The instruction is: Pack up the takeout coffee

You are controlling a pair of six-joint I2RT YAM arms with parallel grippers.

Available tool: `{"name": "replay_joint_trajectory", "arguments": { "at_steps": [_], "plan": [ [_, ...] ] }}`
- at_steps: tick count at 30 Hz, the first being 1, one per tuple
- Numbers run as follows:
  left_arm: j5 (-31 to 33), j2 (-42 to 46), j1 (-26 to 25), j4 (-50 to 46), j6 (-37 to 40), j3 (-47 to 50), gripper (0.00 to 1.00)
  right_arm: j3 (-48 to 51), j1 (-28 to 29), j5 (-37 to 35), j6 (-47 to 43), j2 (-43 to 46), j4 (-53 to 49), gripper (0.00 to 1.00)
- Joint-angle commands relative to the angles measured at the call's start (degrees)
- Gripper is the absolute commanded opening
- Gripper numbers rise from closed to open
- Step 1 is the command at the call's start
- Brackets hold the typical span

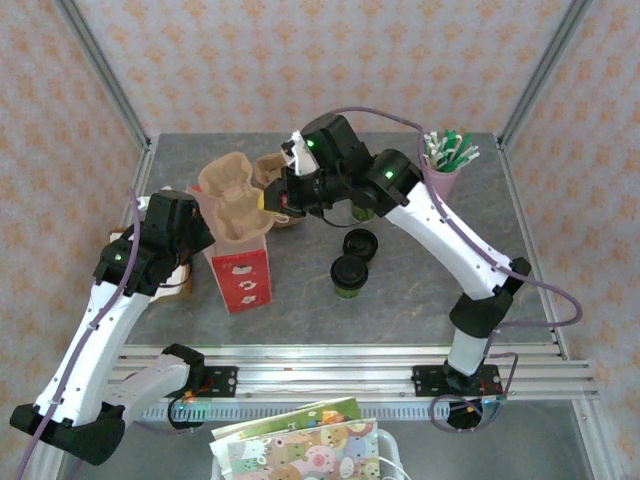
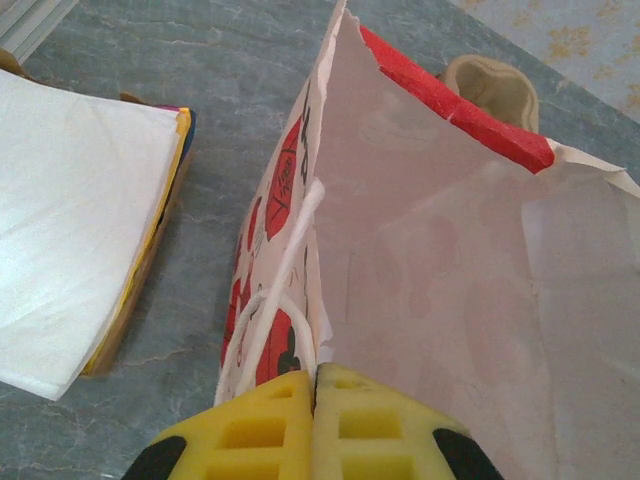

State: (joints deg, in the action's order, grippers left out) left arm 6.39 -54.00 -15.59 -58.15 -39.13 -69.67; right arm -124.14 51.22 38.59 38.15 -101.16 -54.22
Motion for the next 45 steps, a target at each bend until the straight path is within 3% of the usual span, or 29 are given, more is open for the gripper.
{"name": "replay_joint_trajectory", "arguments": {
  "at_steps": [1,14,30,39,45],
  "plan": [
    [0.56,0.39,0.57,2.49,1.06,-2.11,0.00,1.46,0.09,3.38,0.74,3.57,1.59,0.00],
    [2.75,-3.48,0.64,5.81,7.38,-8.90,0.00,5.55,-3.39,9.59,0.74,5.68,0.52,0.00],
    [-0.39,0.16,0.65,10.51,4.02,-3.20,0.00,12.34,-3.41,11.95,3.20,6.74,5.55,0.00],
    [-5.08,1.44,0.65,10.70,1.74,-3.34,0.00,12.95,-3.42,10.37,4.80,5.20,8.33,0.00],
    [-4.31,1.35,0.65,9.11,2.90,-5.00,0.00,12.52,-3.19,11.64,5.84,4.28,9.17,0.00]
  ]
}}
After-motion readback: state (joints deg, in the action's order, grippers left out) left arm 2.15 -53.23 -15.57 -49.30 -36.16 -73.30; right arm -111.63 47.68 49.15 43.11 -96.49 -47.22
